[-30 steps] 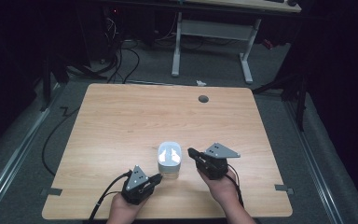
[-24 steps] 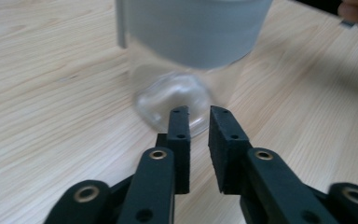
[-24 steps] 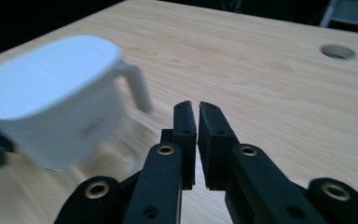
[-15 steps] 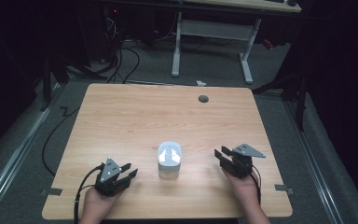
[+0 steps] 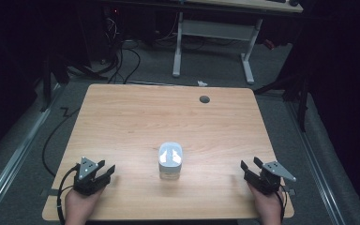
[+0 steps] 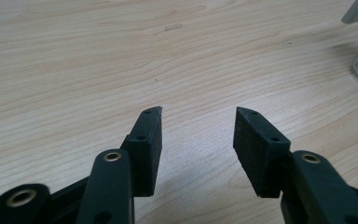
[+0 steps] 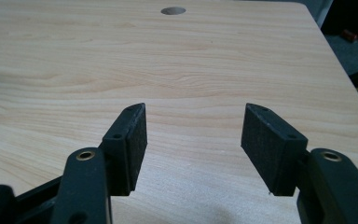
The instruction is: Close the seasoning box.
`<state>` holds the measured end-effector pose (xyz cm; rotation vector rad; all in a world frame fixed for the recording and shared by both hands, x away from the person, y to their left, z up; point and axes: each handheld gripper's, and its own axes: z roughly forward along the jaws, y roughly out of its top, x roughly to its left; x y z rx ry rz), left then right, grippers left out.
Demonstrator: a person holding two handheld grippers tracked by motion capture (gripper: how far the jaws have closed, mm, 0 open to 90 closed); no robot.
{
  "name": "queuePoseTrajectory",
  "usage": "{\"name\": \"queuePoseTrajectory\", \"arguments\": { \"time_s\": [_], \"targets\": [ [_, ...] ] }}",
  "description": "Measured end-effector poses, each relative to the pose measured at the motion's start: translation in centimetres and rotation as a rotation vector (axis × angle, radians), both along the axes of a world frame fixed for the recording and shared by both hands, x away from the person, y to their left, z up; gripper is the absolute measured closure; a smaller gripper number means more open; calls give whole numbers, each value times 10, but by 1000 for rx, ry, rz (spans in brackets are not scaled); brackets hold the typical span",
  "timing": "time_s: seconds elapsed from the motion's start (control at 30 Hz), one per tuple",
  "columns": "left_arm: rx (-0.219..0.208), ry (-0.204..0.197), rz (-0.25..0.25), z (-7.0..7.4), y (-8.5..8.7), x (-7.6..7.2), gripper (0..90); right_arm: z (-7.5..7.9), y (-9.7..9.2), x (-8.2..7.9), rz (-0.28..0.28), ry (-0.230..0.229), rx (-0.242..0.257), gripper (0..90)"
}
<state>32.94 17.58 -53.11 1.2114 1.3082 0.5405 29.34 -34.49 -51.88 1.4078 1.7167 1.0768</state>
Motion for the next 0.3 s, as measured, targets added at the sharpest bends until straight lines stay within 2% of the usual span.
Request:
{"name": "queuePoseTrajectory", "arguments": {
  "time_s": [0.07,0.2,0.3],
  "targets": [
    [-10,-12,13,1,0,-2,519,0,4,3,8,3,20,391],
    [8,-10,8,1,-2,-3,518,-1,8,3,31,4,3,391],
    [0,-10,4,1,-2,-1,516,-1,10,2,43,18,2,391]
  ]
}}
